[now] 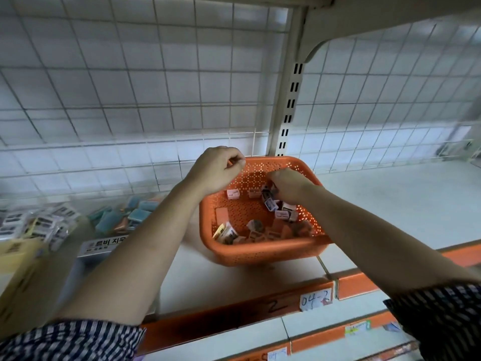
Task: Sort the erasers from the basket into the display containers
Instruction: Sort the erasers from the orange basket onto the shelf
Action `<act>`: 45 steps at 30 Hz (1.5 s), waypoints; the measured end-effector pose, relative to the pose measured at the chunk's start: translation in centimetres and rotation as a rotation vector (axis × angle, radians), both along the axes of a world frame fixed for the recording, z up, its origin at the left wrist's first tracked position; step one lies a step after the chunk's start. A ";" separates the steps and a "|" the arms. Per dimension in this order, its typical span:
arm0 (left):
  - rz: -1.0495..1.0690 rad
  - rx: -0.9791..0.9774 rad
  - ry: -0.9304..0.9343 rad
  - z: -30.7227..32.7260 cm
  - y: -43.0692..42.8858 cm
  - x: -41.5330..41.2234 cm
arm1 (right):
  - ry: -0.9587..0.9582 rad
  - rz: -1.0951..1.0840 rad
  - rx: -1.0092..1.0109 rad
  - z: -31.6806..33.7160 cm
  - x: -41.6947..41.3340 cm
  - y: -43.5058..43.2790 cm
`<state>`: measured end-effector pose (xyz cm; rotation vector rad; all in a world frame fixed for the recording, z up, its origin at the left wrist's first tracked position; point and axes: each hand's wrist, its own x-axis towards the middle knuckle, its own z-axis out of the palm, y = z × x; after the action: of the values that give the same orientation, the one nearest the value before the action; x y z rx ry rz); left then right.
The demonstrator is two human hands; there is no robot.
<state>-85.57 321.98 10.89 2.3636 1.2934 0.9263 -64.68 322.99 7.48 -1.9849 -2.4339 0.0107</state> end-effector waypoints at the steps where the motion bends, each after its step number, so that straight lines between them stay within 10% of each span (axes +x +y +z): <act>1: -0.006 -0.012 0.006 -0.1 0.1 0.0 | -0.002 -0.002 0.003 -0.1 0.0 0.1; 9: -0.123 -0.187 0.370 -1.0 1.0 0.0 | -0.030 -0.022 0.009 0.7 0.4 -0.2; 19: -0.127 -0.307 0.996 -0.6 1.5 1.9 | 0.563 -0.091 0.140 4.2 1.4 -5.9; 26: -0.102 -0.398 1.048 -1.1 1.4 2.7 | 0.614 -0.130 0.160 2.5 1.6 -7.1; 34: -0.111 -0.360 0.849 -1.1 1.2 2.1 | 0.931 -0.239 0.121 3.6 1.2 -8.1; 45: 0.167 -0.079 -0.340 3.3 -6.0 -6.2 | 1.342 -0.116 0.071 5.6 -6.7 -9.3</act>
<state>-91.80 315.94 14.19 1.9540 1.3707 1.2380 -71.40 313.68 13.04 -1.2874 -1.3796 0.8936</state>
